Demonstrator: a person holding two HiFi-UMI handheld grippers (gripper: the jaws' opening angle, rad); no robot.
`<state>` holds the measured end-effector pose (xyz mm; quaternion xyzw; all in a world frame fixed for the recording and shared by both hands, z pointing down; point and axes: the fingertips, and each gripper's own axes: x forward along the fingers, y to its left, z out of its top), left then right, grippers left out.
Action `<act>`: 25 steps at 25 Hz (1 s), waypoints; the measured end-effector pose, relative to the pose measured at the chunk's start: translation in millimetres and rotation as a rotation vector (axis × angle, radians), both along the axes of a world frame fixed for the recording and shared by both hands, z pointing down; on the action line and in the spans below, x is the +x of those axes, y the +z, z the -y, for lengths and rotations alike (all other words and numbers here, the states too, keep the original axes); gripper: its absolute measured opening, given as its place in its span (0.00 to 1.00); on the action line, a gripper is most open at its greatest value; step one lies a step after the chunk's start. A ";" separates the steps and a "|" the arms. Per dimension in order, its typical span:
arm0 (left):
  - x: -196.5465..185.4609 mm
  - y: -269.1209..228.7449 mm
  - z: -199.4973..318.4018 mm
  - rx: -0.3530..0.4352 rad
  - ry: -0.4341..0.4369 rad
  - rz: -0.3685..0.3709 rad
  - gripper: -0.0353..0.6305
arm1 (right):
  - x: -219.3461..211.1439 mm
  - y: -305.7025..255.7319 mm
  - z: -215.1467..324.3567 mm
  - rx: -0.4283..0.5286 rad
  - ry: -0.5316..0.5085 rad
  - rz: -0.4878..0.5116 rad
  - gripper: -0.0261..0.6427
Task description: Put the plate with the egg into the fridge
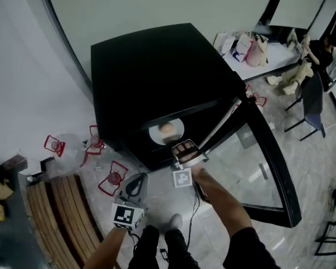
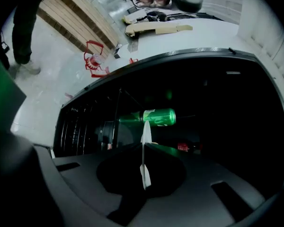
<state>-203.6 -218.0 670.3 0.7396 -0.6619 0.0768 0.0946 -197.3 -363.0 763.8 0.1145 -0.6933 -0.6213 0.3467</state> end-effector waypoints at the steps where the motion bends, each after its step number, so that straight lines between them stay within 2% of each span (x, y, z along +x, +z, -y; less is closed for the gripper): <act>1: -3.0 4.0 3.7 -0.001 0.002 0.002 0.07 | -5.0 8.6 7.2 -0.001 -0.008 -0.015 0.07; 4: -9.9 13.9 10.9 -0.001 0.005 0.008 0.07 | -17.3 27.7 21.6 -0.011 -0.027 -0.052 0.07; 8: -9.2 21.3 12.5 -0.041 0.005 -0.004 0.07 | -25.5 34.8 28.3 -0.041 -0.045 -0.053 0.07; 11: -8.9 25.5 14.8 -0.035 0.014 0.005 0.07 | -27.1 37.8 30.1 -0.077 -0.051 -0.064 0.07; 14: -4.1 23.9 16.9 -0.070 0.009 -0.022 0.07 | -23.7 50.3 25.6 -0.222 -0.033 -0.093 0.07; 17: -4.2 26.8 18.4 -0.051 0.015 -0.004 0.07 | -27.0 48.6 21.4 -0.360 -0.028 -0.043 0.07; 20: -5.4 31.3 17.9 -0.053 0.009 -0.014 0.07 | -28.4 49.3 20.8 -0.406 -0.024 -0.046 0.09; 25: -5.0 28.3 16.2 -0.052 0.005 -0.016 0.07 | -24.2 56.1 14.5 -0.491 -0.016 -0.094 0.21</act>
